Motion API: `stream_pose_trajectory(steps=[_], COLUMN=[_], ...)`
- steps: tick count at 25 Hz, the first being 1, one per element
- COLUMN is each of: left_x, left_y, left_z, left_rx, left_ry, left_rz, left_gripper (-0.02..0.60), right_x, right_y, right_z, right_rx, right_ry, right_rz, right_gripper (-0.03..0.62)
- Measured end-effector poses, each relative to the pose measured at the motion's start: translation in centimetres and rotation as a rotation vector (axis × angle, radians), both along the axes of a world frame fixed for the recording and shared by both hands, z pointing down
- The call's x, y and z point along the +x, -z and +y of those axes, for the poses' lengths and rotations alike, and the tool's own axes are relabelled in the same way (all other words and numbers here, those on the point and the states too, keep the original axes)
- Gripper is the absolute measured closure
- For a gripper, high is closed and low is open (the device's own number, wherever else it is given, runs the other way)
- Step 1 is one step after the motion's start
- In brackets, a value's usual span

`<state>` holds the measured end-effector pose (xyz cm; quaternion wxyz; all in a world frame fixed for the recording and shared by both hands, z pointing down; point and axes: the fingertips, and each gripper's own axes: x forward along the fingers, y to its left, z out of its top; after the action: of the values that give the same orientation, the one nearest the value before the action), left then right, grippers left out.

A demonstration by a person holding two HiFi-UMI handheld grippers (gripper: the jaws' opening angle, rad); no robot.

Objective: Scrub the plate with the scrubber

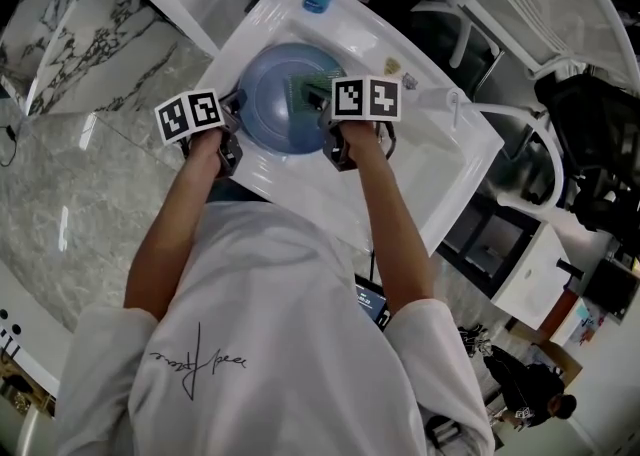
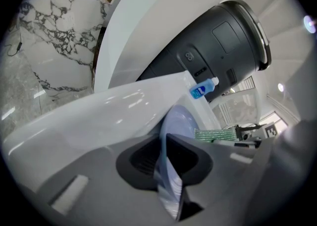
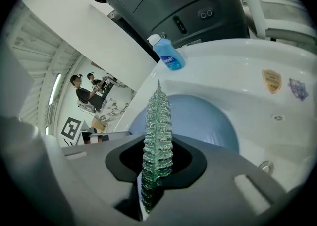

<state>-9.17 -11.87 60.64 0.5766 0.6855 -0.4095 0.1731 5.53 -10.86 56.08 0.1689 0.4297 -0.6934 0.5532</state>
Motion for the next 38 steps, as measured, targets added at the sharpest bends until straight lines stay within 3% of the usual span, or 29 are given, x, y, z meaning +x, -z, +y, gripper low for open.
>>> stream_pose_trajectory(steps=[11, 16, 24, 38], left_x=[0.1, 0.1, 0.0, 0.0], left_y=[0.0, 0.1, 0.1, 0.0], left_z=[0.0, 0.0, 0.1, 0.0], left_rx=[-0.001, -0.002, 0.000, 0.005], left_ry=[0.000, 0.000, -0.013, -0.011], left_rz=[0.001, 0.002, -0.005, -0.006], left_gripper=[0.486, 0.486, 0.486, 0.486], right_x=[-6.3, -7.2, -5.2, -3.7], right_y=[-0.6, -2.4, -3.4, -3.6], right_z=[1.1, 2.3, 3.2, 3.8], right_rx=[-0.059, -0.106, -0.154, -0.159], right_ry=[-0.013, 0.012, -0.007, 0.015], right_rz=[-0.202, -0.183, -0.178, -0.159], right_gripper=[0.534, 0.534, 0.534, 0.534])
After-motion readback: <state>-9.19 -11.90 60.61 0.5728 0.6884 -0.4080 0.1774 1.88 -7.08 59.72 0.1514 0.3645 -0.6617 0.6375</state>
